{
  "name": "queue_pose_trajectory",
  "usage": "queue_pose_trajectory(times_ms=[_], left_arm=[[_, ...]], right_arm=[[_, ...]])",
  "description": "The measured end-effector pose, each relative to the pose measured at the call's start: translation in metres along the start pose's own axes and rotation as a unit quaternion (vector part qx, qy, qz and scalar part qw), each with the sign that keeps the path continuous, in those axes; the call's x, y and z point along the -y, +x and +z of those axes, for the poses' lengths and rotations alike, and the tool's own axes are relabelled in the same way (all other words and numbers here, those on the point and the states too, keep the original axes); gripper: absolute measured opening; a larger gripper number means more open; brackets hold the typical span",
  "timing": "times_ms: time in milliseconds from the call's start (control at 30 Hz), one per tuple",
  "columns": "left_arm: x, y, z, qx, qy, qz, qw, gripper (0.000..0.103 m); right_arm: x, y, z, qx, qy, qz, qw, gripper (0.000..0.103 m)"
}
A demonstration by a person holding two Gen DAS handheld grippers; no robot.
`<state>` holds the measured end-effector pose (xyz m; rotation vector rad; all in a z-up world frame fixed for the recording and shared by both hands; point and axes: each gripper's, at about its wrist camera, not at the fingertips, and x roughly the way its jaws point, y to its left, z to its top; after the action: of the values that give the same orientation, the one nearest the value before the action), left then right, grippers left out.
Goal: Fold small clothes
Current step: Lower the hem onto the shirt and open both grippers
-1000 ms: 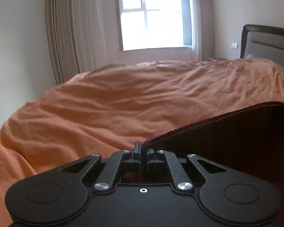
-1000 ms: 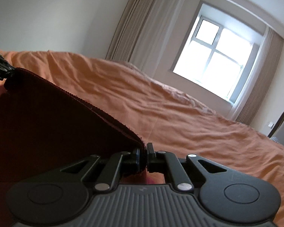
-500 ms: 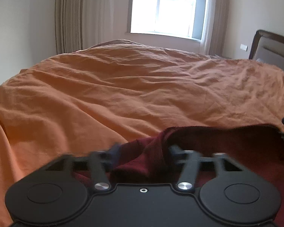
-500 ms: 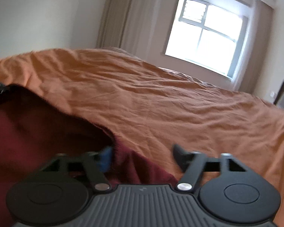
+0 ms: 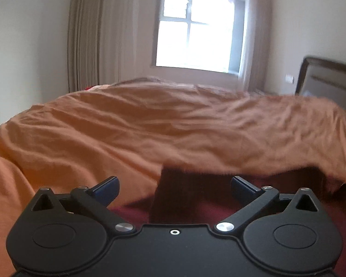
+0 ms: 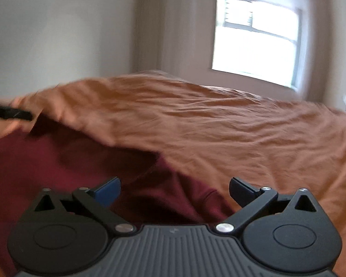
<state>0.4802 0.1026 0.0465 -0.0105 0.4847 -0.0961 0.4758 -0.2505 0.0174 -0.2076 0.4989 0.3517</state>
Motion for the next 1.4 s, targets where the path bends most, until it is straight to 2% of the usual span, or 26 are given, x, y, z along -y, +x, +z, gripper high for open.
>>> queue_pose_trajectory(times_ms=[100, 200, 333, 433, 500, 600, 700, 867, 1033, 1133, 1233, 1400], left_arm=[[0.006, 0.012, -0.017, -0.034, 0.017, 0.015, 0.9992, 0.102], [0.005, 0.023, -0.025, -0.052, 0.012, 0.023, 0.9983, 0.102], [-0.004, 0.030, -0.028, -0.061, -0.009, 0.018, 0.9979, 0.102], [-0.007, 0.031, -0.031, -0.059, -0.018, 0.014, 0.9980, 0.102], [-0.007, 0.031, -0.034, -0.057, -0.019, 0.013, 0.9981, 0.102], [-0.006, 0.029, -0.034, -0.056, -0.020, 0.014, 0.9981, 0.102], [-0.004, 0.023, -0.032, -0.047, -0.021, 0.021, 0.9984, 0.102], [-0.008, -0.011, -0.027, -0.004, -0.037, 0.025, 0.9990, 0.102], [-0.011, -0.055, -0.027, 0.019, -0.057, 0.047, 0.9971, 0.102], [-0.014, -0.086, -0.039, 0.026, -0.080, 0.075, 0.9937, 0.102], [-0.018, -0.114, -0.057, 0.018, -0.103, 0.080, 0.9914, 0.102], [-0.026, -0.143, -0.089, 0.003, -0.157, 0.061, 0.9858, 0.102]], right_arm=[[-0.016, 0.001, -0.011, -0.015, -0.075, 0.014, 0.997, 0.103], [-0.020, 0.006, -0.015, -0.013, -0.103, -0.027, 0.994, 0.103], [0.010, 0.015, -0.009, 0.008, -0.005, -0.094, 0.996, 0.103], [0.042, 0.018, -0.012, 0.003, 0.095, -0.143, 0.985, 0.103], [0.055, 0.017, -0.019, -0.007, 0.136, -0.164, 0.977, 0.103], [0.062, 0.009, -0.027, -0.017, 0.149, -0.171, 0.974, 0.103], [0.058, -0.005, -0.027, -0.006, 0.136, -0.178, 0.975, 0.103], [0.030, -0.028, -0.011, 0.028, 0.101, -0.166, 0.981, 0.103], [-0.020, -0.049, 0.006, 0.067, 0.069, -0.107, 0.990, 0.103], [-0.057, -0.057, 0.006, 0.079, 0.048, -0.065, 0.994, 0.103], [-0.093, -0.063, 0.000, 0.089, 0.024, -0.037, 0.995, 0.103], [-0.138, -0.068, -0.014, 0.106, -0.005, -0.039, 0.994, 0.103]])
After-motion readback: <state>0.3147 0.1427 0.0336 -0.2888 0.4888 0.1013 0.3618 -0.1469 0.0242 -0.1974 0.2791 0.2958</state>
